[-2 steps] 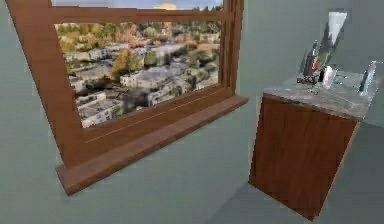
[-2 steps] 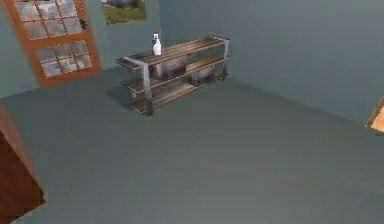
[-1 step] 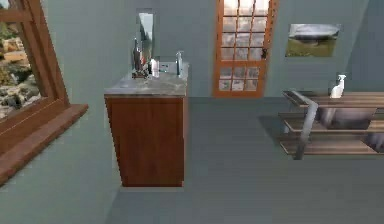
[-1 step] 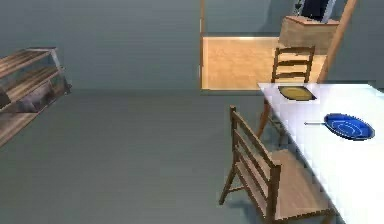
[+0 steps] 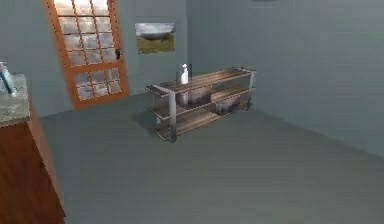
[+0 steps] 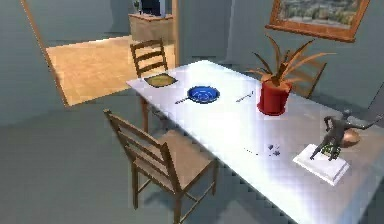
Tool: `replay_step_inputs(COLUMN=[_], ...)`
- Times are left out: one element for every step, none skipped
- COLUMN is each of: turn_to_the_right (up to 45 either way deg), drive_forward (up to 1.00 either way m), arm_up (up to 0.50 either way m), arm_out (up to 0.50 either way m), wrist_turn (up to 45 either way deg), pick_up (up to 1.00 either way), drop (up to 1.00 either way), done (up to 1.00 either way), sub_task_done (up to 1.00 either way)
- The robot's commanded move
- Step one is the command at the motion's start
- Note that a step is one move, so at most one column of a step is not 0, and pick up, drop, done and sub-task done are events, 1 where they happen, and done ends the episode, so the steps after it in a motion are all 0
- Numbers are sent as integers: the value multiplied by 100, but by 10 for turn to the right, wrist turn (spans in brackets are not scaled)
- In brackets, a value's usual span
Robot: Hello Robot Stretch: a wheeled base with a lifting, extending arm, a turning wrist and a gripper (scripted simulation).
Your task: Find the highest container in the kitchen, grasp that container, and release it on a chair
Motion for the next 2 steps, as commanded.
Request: replay_step_inputs(turn_to_the_right=[0, 60], drive_forward=[100, 0], arm_up=[0, 0], arm_out=[0, 0], wrist_turn=[0, 0], pick_up=[0, 0], drop=[0, 0], done=[0, 0], sub_task_done=[0, 0])
